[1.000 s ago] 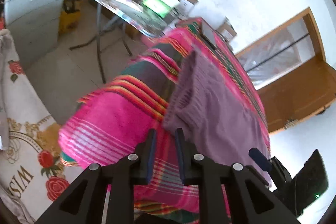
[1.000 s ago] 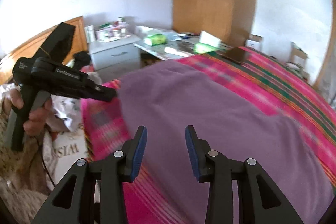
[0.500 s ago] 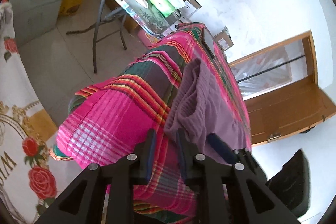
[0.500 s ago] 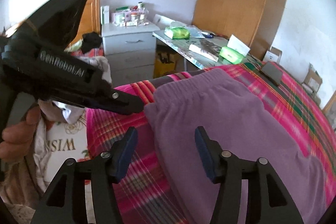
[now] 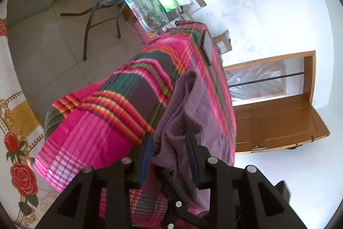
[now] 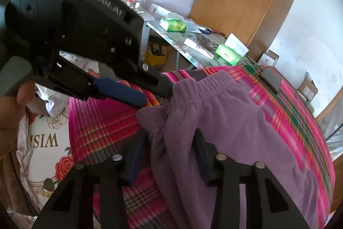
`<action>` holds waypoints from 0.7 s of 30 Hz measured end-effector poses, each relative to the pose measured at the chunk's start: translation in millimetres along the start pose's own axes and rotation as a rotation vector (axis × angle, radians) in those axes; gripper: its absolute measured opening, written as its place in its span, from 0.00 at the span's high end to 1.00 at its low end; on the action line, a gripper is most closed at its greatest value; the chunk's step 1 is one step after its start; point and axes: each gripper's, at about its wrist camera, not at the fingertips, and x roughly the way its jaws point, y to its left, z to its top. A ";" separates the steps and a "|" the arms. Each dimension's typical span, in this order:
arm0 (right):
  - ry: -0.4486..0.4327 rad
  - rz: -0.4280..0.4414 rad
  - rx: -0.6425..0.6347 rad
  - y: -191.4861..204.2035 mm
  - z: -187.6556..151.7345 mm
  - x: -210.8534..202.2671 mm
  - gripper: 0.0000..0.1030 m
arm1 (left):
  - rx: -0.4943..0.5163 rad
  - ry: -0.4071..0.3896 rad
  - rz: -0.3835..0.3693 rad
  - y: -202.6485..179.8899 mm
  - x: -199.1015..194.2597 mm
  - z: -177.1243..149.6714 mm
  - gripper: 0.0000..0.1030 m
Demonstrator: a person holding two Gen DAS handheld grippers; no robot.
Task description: Fold clothes
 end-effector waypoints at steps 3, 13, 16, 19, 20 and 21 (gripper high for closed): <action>-0.038 -0.006 0.010 -2.3 -1.2 -7.1 0.82 | -0.029 -0.018 -0.004 3.9 -4.0 5.4 0.64; -0.159 0.010 0.108 -21.1 -9.0 -33.6 0.90 | -0.083 0.103 -0.133 2.4 25.2 15.0 0.59; -0.177 0.023 0.124 -24.4 -11.3 -38.8 0.90 | -0.095 0.139 -0.195 -0.2 36.1 21.8 0.54; -0.186 0.030 0.123 -25.5 -11.5 -41.1 0.90 | -0.102 0.160 -0.197 -1.1 43.6 28.5 0.53; -0.184 0.030 0.121 -24.5 -11.7 -41.7 0.90 | -0.105 0.167 -0.198 -1.4 46.2 30.7 0.53; -0.183 0.031 0.120 -23.7 -11.8 -42.3 0.90 | -0.107 0.174 -0.198 -1.7 48.7 32.9 0.52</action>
